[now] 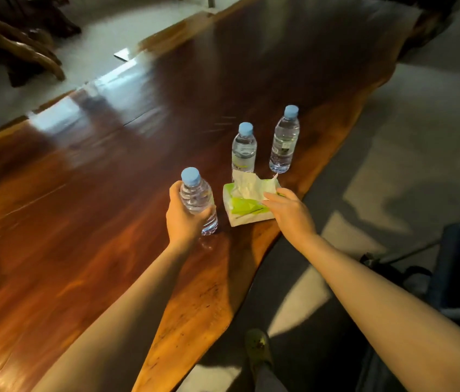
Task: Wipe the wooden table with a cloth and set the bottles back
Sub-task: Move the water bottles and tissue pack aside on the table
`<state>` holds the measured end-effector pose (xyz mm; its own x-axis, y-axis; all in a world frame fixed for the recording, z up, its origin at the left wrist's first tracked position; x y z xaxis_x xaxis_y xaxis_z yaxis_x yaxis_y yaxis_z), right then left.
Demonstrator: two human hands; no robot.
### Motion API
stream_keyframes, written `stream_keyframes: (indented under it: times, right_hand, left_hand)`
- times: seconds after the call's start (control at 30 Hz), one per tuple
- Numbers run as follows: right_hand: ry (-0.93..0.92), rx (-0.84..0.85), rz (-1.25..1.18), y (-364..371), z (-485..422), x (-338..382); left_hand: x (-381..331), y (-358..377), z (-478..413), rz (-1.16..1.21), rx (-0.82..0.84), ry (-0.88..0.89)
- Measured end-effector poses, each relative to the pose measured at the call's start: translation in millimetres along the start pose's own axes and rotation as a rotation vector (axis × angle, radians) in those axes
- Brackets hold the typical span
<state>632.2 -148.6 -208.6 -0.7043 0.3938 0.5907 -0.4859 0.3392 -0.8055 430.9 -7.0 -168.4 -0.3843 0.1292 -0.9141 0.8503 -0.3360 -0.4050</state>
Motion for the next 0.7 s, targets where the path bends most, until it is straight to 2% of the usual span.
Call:
stream_keyframes:
  times: [0.3, 0.43, 0.7]
  right_hand:
    - [-0.054, -0.093, 0.164, -32.6, -1.9, -45.2]
    - [0.009, -0.103, 0.126, -36.9, -8.3, -64.8]
    - [0.006, -0.086, 0.157, -26.4, -29.0, -82.0]
  left_hand:
    - [-22.9, 68.0, -7.9, 0.032, 0.125, 0.015]
    - [-26.5, 88.8, -12.0, 0.024, 0.136, 0.013]
    - [-24.7, 116.6, -23.9, 0.012, 0.149, 0.015]
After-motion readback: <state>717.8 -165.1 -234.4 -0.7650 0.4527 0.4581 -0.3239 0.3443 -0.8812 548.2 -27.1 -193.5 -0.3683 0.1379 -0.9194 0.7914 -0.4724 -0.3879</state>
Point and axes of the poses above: each hand's wrist, its own z-axis away from the middle knuckle, its own y-axis out of the palm, x = y × z, the point moved 6 cm from there along -z, towards the middle knuckle, and after that the axes turned 2 degrees about -y, right-handed, at the moved point
